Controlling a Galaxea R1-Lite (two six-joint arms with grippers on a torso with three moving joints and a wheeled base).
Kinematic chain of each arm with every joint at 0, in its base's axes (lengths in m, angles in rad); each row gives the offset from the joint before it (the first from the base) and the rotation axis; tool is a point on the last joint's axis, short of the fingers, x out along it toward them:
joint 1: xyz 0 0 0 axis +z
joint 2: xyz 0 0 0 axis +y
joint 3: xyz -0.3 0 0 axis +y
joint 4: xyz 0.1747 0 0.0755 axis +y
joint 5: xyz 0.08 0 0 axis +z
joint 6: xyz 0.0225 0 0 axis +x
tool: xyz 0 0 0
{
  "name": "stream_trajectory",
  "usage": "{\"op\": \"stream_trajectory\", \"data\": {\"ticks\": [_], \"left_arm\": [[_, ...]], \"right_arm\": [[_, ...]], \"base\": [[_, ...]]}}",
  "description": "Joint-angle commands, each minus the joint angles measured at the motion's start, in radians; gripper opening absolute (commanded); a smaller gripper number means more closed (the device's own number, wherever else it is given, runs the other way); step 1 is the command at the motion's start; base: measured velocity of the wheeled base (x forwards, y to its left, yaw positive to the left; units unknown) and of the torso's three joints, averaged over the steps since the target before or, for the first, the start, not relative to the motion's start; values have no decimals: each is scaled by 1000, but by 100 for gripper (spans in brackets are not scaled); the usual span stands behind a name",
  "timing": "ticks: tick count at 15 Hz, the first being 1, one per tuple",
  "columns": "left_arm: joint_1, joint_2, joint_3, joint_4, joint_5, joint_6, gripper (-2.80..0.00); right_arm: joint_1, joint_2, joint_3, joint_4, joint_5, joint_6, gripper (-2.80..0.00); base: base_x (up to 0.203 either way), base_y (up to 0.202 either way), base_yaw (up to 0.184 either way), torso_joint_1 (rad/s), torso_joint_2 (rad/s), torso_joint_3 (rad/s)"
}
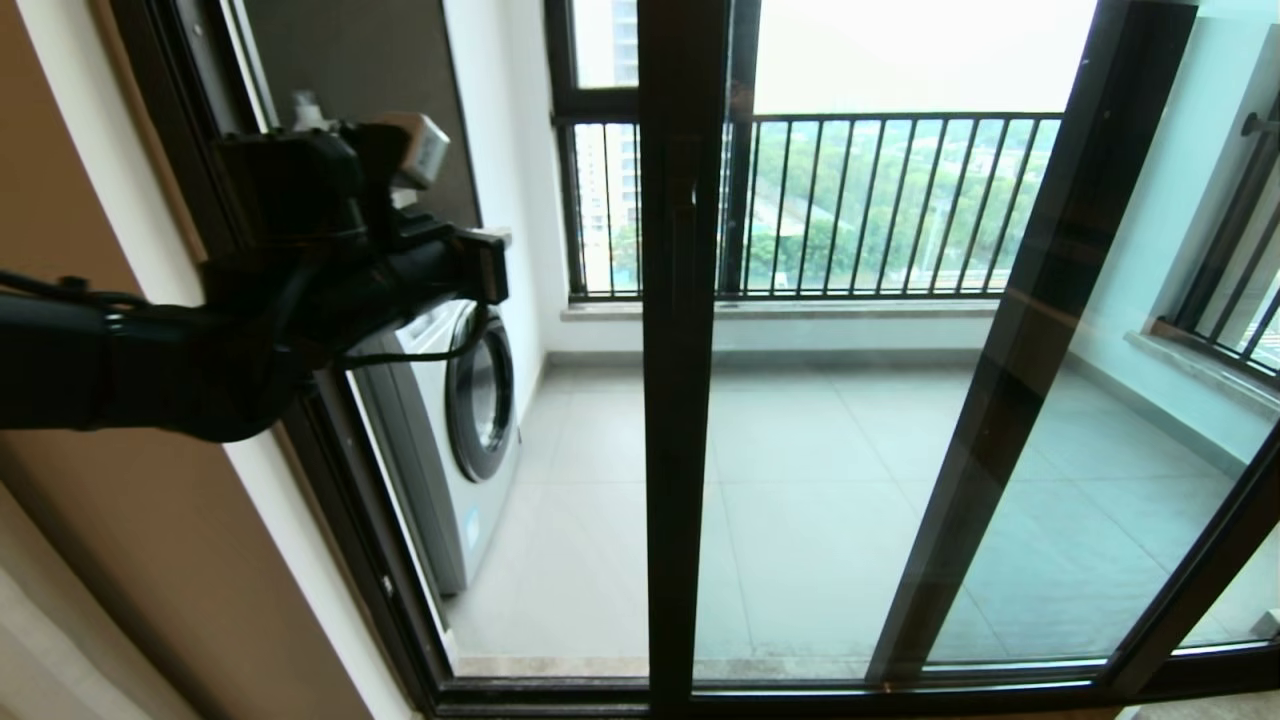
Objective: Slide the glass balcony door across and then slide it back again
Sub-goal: Open the slid door
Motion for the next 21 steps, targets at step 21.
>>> {"op": "stream_trajectory", "data": {"ticks": [21], "left_arm": [[389,-1528,672,676,-286,-172,-280]], "right_arm": [[0,1,12,-1,0,0,-280]], "base": [[0,0,0,0,0,0]]}}
